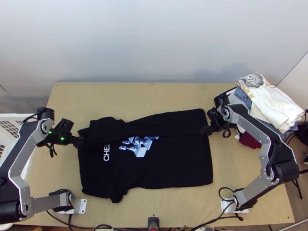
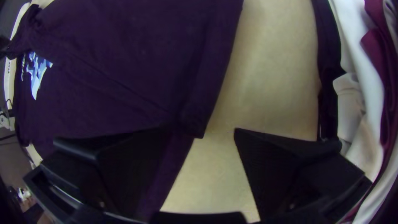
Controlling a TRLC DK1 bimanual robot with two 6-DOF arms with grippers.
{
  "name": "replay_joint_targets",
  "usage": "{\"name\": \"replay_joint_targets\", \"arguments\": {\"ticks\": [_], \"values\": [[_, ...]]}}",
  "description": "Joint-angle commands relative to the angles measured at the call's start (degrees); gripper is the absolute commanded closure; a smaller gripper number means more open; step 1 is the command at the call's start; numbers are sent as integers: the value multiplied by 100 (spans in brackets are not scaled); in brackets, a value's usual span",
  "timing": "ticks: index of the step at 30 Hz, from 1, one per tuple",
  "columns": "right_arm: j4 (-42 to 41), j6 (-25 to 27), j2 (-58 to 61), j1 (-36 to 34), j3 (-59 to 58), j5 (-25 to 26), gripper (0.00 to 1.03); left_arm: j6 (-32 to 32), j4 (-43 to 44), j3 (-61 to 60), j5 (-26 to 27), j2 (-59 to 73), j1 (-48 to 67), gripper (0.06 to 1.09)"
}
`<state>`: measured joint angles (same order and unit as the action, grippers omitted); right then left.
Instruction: Fold the t-shirt
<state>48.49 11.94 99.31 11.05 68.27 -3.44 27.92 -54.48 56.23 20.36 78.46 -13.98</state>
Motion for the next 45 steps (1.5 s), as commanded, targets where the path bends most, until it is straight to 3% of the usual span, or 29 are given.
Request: {"name": "replay_joint_targets", "arguments": {"ticks": [1, 5, 9, 14, 16, 19, 22, 26, 32, 45], "values": [[301, 141, -245, -33, -59, 10, 3, -446, -212, 952, 451, -278, -404, 10], [398, 168, -597, -112, -147, 10, 3, -683, -291, 1892, 697, -322, -694, 10], [407, 177, -913, -244, -446, 10, 3, -498, -379, 1936, 697, -243, -773, 10], [820, 221, -1581, 117, -894, 1, 3, 381, -1900, 1391, 697, -533, 264, 11], [943, 212, -1959, 319, -1140, 1, 3, 486, -1996, 864, 636, -937, 774, 11], [996, 185, -2557, 486, -1527, 1, 3, 978, -2128, 222, 65, -1447, 1530, 11], [996, 247, -2979, 785, -1923, 10, 3, 1295, -2102, 108, -1034, -1640, 2575, 11], [1163, 484, -3242, 1075, -2142, 10, 3, 1558, -2374, 143, -1315, -1684, 3191, 11], [1119, 1038, -2706, 1119, -2248, 10, 3, 829, -2243, 310, -1922, -1227, 5476, 11], [1699, 1416, -3058, 2050, -2432, 274, 3, -164, -2005, -217, -1913, -885, 7348, 11]]}}
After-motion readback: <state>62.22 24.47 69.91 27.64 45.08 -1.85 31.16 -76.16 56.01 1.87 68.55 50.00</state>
